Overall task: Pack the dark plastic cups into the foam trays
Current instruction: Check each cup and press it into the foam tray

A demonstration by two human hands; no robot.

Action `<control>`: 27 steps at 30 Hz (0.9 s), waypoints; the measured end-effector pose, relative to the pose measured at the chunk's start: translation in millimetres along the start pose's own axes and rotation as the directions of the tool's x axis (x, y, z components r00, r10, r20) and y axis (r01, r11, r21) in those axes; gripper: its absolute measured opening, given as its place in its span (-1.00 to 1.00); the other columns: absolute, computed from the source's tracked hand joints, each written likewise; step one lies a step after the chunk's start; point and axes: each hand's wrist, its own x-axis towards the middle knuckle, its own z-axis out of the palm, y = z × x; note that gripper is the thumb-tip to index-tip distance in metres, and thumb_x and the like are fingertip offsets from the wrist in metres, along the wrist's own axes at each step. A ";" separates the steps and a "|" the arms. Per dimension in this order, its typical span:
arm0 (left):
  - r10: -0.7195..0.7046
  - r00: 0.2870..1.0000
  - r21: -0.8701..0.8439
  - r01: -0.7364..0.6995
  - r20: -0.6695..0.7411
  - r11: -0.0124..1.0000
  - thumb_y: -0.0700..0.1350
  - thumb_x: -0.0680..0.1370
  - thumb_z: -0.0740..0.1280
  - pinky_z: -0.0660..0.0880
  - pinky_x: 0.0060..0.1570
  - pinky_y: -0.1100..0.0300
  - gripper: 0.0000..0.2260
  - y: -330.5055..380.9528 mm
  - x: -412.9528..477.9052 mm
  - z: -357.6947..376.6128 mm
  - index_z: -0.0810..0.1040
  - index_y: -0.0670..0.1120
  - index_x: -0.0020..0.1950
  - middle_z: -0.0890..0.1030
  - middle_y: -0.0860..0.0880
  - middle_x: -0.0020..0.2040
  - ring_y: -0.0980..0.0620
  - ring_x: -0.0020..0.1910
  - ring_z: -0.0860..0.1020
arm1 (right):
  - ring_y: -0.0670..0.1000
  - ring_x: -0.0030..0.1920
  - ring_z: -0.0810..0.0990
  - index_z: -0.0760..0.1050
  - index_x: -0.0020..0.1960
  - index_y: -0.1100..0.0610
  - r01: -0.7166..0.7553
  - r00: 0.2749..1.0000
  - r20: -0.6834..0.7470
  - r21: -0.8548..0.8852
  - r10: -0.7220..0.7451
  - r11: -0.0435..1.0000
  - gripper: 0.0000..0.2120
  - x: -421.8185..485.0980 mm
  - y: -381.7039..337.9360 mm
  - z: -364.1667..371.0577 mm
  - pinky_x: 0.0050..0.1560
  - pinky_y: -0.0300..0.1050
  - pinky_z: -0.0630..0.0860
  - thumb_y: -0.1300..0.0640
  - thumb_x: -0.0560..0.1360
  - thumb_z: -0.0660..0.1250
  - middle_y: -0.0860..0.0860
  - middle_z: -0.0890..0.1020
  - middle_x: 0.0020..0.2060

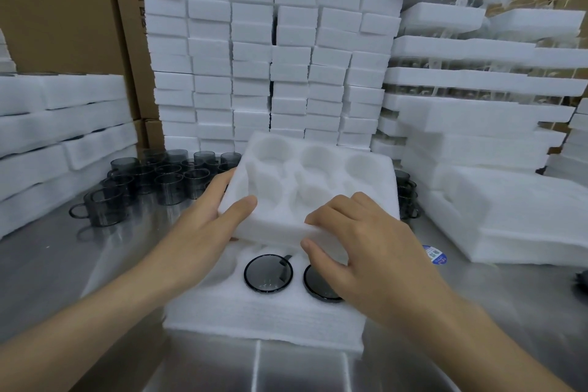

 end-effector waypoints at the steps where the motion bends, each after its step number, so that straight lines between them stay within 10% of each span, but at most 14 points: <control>1: 0.003 1.000 -0.008 -0.003 -0.003 1.000 0.30 0.59 0.27 0.45 0.18 0.17 -0.59 -0.1 0.5 -0.2 0.40 0.49 0.45 0.59 0.40 0.34 0.33 0.22 0.62 | -0.13 -0.01 0.41 0.59 0.18 -0.13 0.001 1.000 0.001 0.000 -0.001 1.000 -0.70 0.1 0.1 0.2 -0.21 -0.22 0.31 -0.22 0.62 0.19 -0.25 0.57 0.01; 27: 0.012 1.000 -0.022 -0.011 0.002 1.000 0.22 0.66 0.30 0.47 0.20 0.15 -0.62 0.9 0.8 1.5 0.41 0.42 0.48 0.60 0.37 0.34 0.30 0.23 0.63 | -0.14 0.02 0.40 0.57 0.21 -0.14 0.011 1.000 0.027 0.005 -0.011 1.000 -0.73 1.0 1.7 -1.3 -0.19 -0.21 0.31 -0.20 0.65 0.21 -0.25 0.57 0.04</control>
